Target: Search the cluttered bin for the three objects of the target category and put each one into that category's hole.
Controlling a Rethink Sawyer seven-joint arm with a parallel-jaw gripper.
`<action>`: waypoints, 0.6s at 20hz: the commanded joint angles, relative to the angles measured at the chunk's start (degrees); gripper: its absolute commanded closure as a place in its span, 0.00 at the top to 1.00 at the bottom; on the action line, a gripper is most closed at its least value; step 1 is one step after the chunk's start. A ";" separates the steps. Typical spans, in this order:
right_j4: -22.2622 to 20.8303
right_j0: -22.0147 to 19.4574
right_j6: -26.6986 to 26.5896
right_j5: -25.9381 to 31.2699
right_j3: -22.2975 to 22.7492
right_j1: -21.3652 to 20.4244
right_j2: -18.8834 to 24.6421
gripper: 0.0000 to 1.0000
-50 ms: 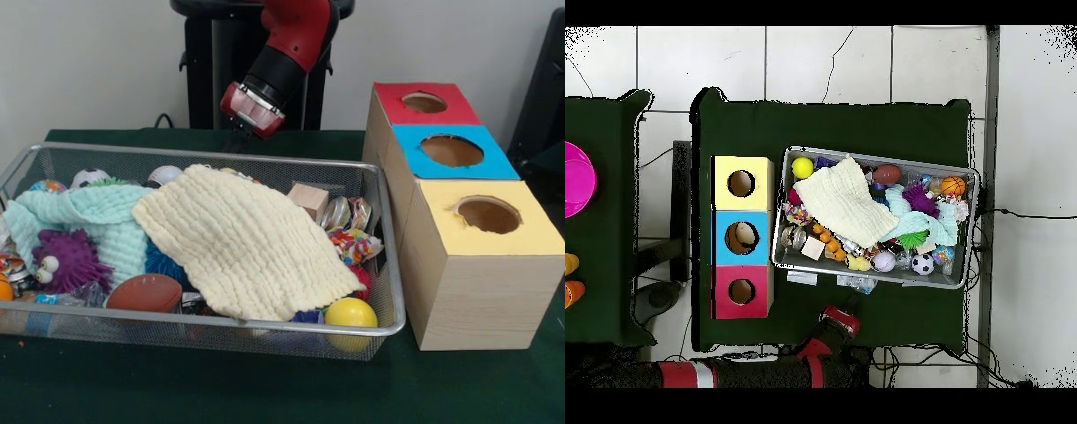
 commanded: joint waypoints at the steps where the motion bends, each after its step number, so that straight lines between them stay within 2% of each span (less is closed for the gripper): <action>1: 6.87 -0.41 6.97 -6.76 -5.26 4.36 6.37 0.00; 4: 6.81 -0.63 6.80 -7.17 -5.88 4.85 6.52 0.00; 11: 1.48 -1.65 6.76 -7.71 -5.66 2.34 6.26 0.00; 12: 0.94 -1.80 6.82 -7.85 -5.53 1.96 6.18 1.00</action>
